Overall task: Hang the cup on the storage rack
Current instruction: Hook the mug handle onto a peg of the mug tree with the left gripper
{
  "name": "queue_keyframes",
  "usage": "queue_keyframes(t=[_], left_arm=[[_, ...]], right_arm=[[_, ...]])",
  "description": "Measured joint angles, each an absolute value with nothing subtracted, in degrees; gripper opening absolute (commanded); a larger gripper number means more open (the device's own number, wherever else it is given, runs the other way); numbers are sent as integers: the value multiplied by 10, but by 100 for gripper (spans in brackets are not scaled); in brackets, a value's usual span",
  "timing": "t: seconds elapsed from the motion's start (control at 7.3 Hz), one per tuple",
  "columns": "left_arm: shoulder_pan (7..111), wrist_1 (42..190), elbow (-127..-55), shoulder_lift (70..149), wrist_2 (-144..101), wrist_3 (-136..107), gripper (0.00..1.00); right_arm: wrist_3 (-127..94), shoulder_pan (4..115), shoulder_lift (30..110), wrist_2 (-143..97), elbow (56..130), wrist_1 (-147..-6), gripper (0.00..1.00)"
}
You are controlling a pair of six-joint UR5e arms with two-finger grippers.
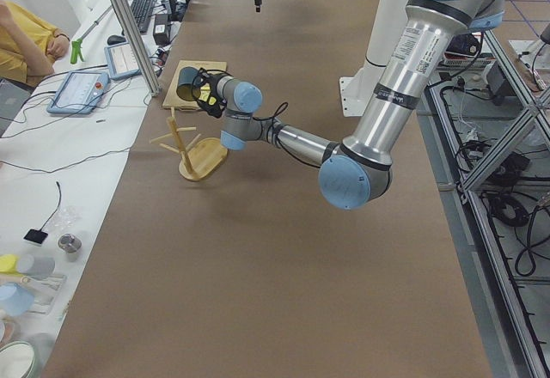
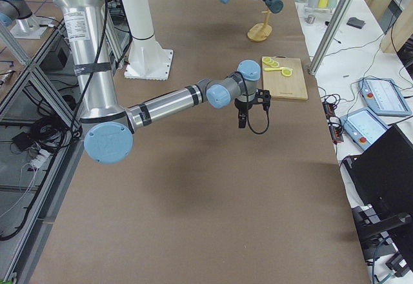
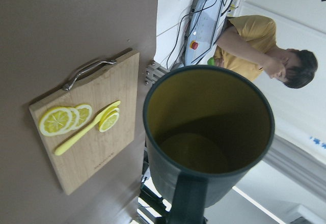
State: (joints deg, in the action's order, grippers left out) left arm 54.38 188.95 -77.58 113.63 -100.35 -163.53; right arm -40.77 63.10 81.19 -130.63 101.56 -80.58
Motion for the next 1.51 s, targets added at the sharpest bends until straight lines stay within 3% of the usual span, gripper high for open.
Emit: queue_keyframes(t=[1.23,1.37,1.51], left_arm=[[544,2029,-698,1110,-924,-1761,0],[543,2032,-692,1109,-924,-1761,9],[543,2034,-689,1109,-923,-1761,29]], right_arm=[[-410,630,819,-1304,1017,-805,100],[-411,629,819,-1304,1017,-805,100],[-412,629,819,-1305,1017,-805,100]])
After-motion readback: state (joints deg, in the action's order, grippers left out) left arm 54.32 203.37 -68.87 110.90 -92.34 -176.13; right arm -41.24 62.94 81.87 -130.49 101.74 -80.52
